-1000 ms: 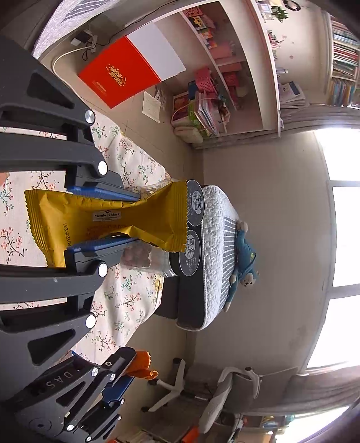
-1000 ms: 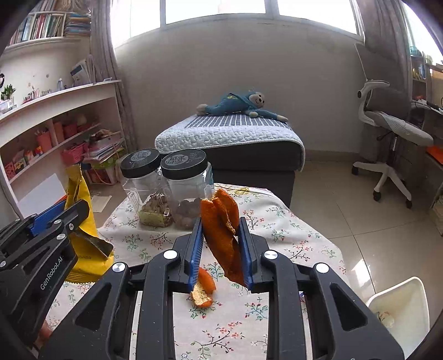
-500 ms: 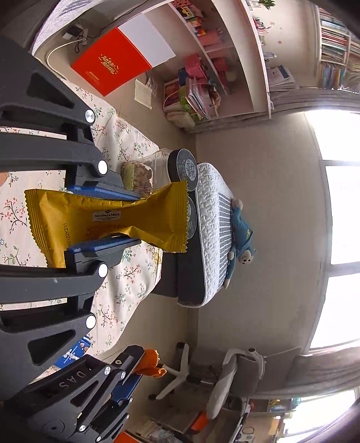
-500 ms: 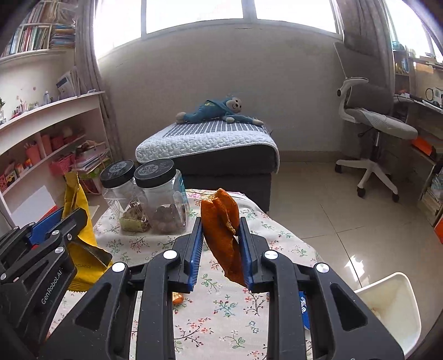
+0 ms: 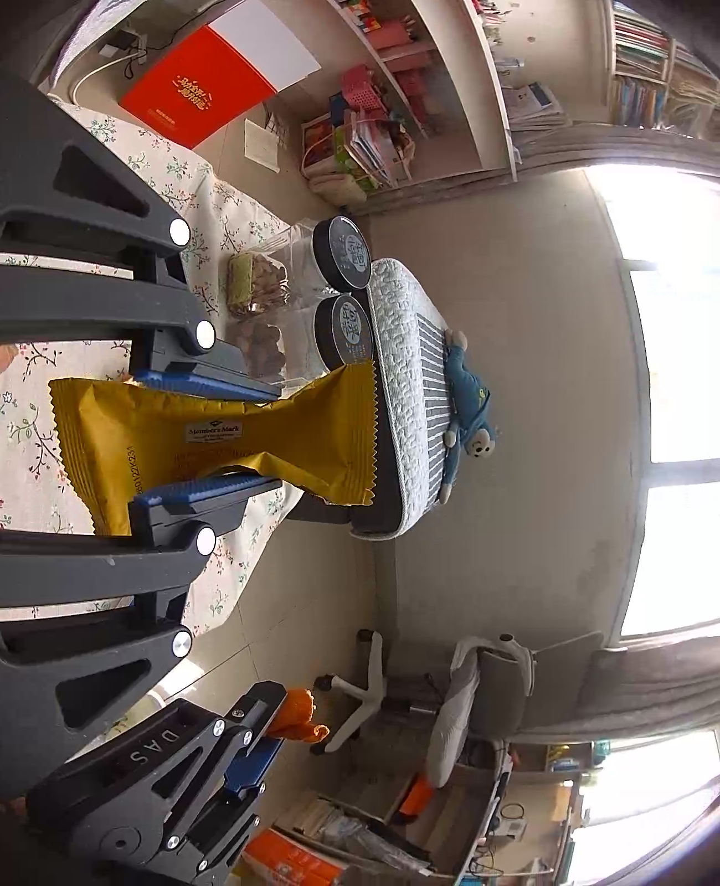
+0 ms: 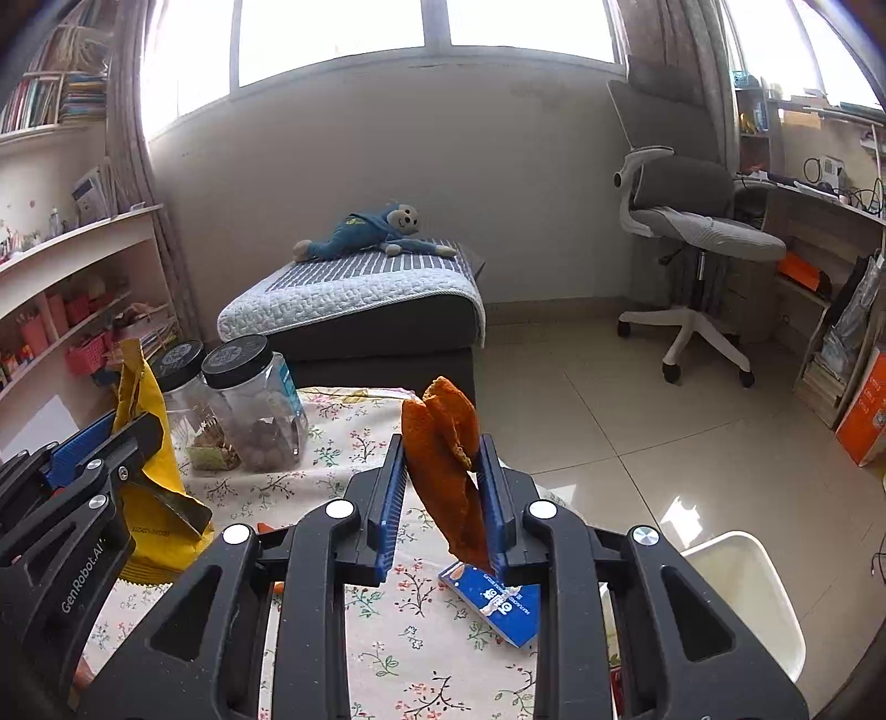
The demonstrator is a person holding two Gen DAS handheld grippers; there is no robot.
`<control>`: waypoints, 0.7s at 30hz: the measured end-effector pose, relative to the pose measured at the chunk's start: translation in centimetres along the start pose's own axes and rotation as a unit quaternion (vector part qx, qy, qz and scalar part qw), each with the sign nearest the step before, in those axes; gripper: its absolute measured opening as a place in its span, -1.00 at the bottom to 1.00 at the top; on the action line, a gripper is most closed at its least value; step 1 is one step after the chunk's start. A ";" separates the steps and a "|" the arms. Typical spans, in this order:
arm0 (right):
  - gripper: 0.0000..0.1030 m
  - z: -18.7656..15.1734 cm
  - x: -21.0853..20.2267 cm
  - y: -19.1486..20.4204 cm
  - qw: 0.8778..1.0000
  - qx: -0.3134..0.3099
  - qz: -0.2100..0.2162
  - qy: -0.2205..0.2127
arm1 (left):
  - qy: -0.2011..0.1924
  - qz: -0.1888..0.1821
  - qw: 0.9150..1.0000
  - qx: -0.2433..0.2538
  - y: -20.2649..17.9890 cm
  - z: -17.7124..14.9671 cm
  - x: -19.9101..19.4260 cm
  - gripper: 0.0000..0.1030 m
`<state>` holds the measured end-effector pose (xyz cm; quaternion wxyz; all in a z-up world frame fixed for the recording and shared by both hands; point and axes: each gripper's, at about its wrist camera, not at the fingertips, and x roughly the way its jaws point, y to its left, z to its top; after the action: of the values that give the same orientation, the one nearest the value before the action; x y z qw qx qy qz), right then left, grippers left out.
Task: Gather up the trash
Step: 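Carry yellow bag and orange peel over the white bin and release both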
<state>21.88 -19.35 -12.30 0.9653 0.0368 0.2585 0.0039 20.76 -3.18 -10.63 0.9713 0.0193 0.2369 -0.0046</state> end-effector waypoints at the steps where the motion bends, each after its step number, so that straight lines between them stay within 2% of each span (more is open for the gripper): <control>1: -0.53 0.0 -0.2 -0.6 1.000 0.003 -0.005 0.000 | -0.001 -0.004 1.000 0.002 -0.4 0.0 0.0 -0.47; 10: -0.52 -0.2 -1.1 -5.8 0.998 0.034 -0.054 0.000 | -0.002 -0.036 0.999 0.028 -4.2 -0.4 -0.1 -0.47; 21: -0.51 -1.8 -1.0 -12.2 0.990 0.070 -0.116 0.033 | 0.013 -0.079 0.996 0.047 -9.7 -1.0 0.3 -0.47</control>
<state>19.95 -31.43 -14.23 0.9452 0.0736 0.2927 -0.1247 20.42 -12.79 -12.04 0.9628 0.0458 0.2498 -0.0917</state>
